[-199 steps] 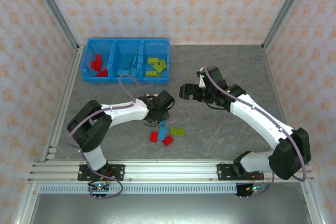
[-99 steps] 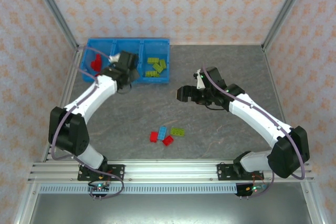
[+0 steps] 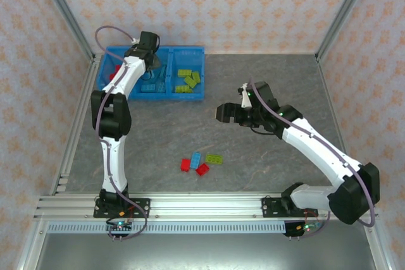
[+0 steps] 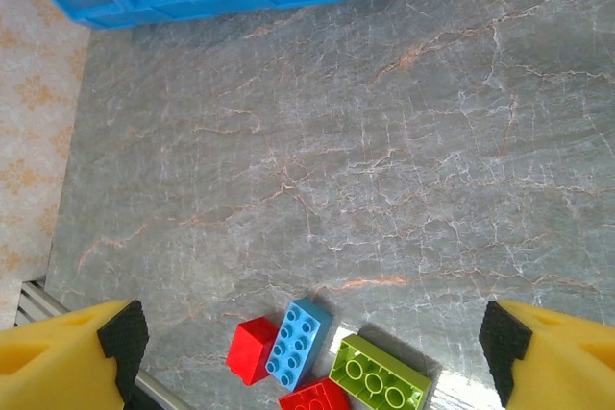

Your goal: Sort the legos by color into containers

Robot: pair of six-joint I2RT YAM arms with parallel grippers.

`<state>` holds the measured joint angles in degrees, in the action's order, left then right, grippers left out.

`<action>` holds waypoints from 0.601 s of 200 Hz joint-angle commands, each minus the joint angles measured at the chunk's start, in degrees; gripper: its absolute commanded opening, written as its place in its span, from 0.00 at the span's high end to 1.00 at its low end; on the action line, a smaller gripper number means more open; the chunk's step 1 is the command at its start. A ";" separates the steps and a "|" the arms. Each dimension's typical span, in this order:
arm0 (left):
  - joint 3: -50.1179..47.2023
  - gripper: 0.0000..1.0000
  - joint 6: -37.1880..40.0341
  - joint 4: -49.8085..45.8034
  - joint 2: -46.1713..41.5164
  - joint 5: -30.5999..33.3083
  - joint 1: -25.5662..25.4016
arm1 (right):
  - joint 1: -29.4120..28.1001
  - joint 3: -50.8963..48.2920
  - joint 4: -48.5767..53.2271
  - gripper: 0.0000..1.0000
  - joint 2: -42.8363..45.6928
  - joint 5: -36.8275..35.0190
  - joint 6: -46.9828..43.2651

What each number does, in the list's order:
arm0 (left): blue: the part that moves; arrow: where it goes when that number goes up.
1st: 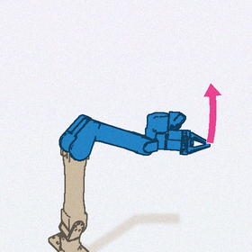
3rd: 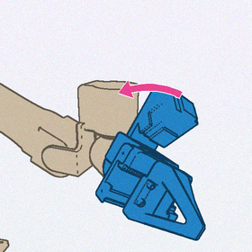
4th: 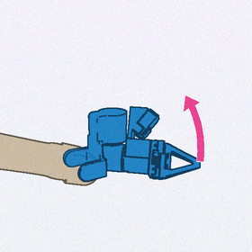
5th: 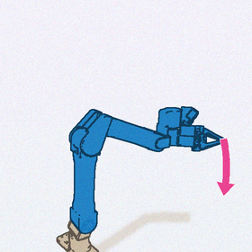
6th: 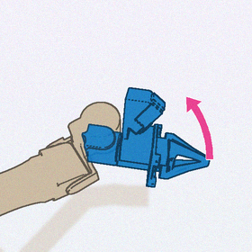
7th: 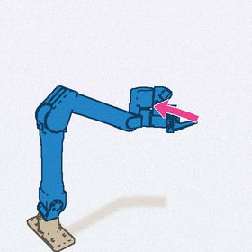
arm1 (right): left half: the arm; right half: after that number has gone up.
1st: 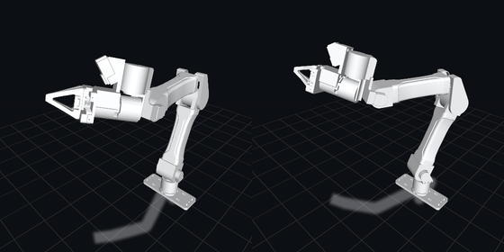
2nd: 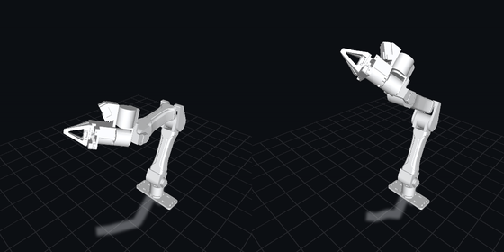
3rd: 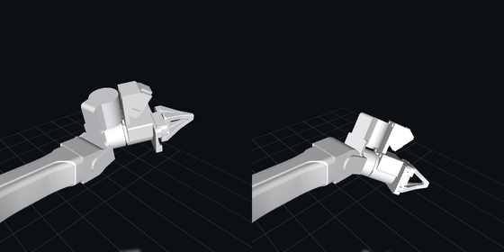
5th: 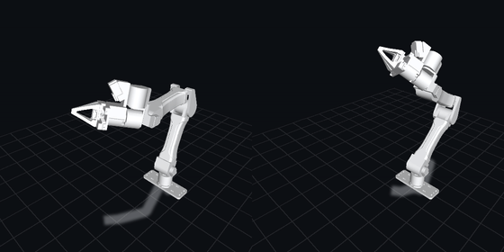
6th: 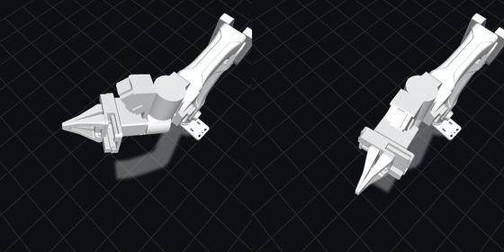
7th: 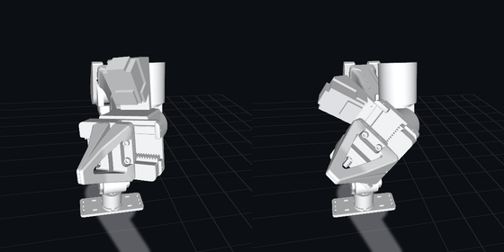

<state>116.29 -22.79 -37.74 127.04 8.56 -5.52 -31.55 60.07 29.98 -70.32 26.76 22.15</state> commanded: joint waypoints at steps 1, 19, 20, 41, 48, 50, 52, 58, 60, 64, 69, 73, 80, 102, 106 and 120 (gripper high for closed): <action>2.17 0.51 1.21 -2.98 -4.89 -1.85 -0.18 | 0.04 -1.19 0.17 0.08 0.61 -2.16 1.07; -1.57 0.51 0.64 -2.54 -9.14 -3.63 -0.19 | 0.03 -1.14 -0.11 0.08 -0.33 -2.48 1.59; -1.71 0.51 0.60 -2.62 -9.47 -3.77 -0.19 | 0.01 -1.12 -0.10 0.08 -0.51 -2.49 1.67; -6.03 0.54 0.71 -3.61 -15.98 -6.35 -0.69 | 0.07 -0.32 1.52 0.10 -2.24 -4.68 2.81; -8.88 0.54 0.86 -2.64 -19.69 -7.25 -1.11 | 0.07 -0.37 2.57 0.11 -2.87 -6.01 3.54; -9.66 0.55 0.93 -2.29 -20.86 -7.59 -1.19 | 0.08 -0.39 2.84 0.11 -3.13 -6.39 3.78; -10.73 0.55 1.02 -1.84 -21.97 -7.92 -1.34 | 0.08 -0.33 3.08 0.12 -3.32 -6.69 4.09; -13.62 0.55 1.36 -0.48 -25.29 -9.09 -1.72 | 0.08 -0.48 3.80 0.13 -4.06 -7.37 4.76; -14.77 0.55 1.54 0.01 -26.46 -9.53 -1.89 | 0.04 -0.48 4.15 0.13 -4.30 -7.48 5.05; -16.74 0.55 1.95 1.02 -28.77 -10.29 -2.31 | -0.13 -0.48 4.74 0.13 -4.95 -7.83 5.47; -19.15 0.55 2.73 2.08 -31.77 -11.14 -2.90 | -0.36 -0.36 5.44 0.14 -5.82 -8.03 5.99; -21.04 0.55 3.64 2.92 -34.06 -11.78 -3.40 | -0.62 -0.36 6.11 0.15 -6.43 -8.32 6.30; -24.13 0.55 5.47 4.07 -37.97 -12.90 -4.52 | -1.43 -0.07 7.06 0.15 -7.64 -9.00 7.16; -31.81 0.55 12.29 5.28 -49.09 -14.18 -8.41 | -5.40 0.26 9.38 0.15 -10.66 -10.33 10.60; -33.12 0.55 13.70 5.45 -50.84 -14.54 -9.03 | -6.14 0.22 9.60 0.14 -11.17 -10.33 11.29; -38.45 0.54 19.40 7.06 -56.86 -16.82 -10.57 | -8.60 -0.12 10.47 0.12 -13.05 -10.07 14.15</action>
<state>84.97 -14.41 -33.93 77.36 -4.19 -14.20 -36.62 59.72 36.14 -81.25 18.81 30.57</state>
